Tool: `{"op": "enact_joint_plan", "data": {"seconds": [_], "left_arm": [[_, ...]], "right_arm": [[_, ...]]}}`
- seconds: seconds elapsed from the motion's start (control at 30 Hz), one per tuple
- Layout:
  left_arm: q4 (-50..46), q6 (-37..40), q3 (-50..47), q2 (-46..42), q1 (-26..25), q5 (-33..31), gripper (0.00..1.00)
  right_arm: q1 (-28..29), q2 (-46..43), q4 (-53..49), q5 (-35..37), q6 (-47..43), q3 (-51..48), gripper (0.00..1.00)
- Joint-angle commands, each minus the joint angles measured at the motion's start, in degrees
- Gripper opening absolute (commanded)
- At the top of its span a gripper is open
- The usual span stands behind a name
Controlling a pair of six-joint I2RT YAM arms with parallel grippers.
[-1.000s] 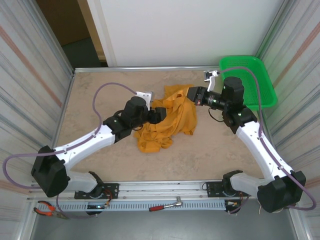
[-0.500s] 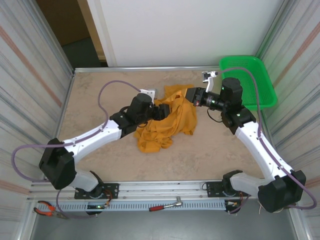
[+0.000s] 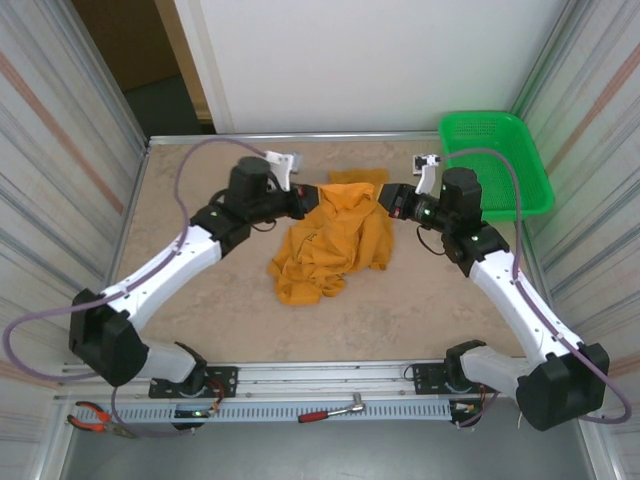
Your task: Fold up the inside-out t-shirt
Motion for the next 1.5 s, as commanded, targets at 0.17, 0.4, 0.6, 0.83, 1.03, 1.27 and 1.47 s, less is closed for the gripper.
{"op": "enact_joint_plan", "data": {"seconds": [0.17, 0.4, 0.6, 0.83, 1.03, 1.27, 1.47], "left_arm": [[20.3, -3.4, -5.7, -6.0, 5.6, 28.9, 0.0], [40.2, -17.4, -16.8, -9.9, 12.5, 20.1, 0.0], [32.8, -14.9, -11.5, -9.5, 11.9, 20.2, 0.0], [25.5, -14.0, -4.5, -7.8, 10.1, 19.5, 0.0], [22.7, -13.3, -2.0, -7.1, 8.9, 19.3, 0.0], [21.2, -13.0, -1.4, -6.8, 8.6, 18.7, 0.0], [19.7, -12.8, -1.1, -6.5, 8.5, 17.6, 0.0]], "right_arm": [[-1.8, 1.4, 2.7, 5.3, 2.1, -1.1, 0.0], [-7.7, -3.7, 5.6, 1.4, 9.6, -2.2, 0.0], [-5.8, -5.0, 3.4, -3.8, 8.2, 3.5, 0.0], [9.4, -3.1, -5.8, 4.9, -2.9, 7.7, 0.68], [19.7, -0.4, -9.4, 15.7, -9.4, 9.3, 0.72], [23.7, 3.6, -9.1, 16.7, -10.8, 11.3, 0.67], [27.5, 1.4, -9.9, 21.0, -11.3, 11.9, 0.68]]}}
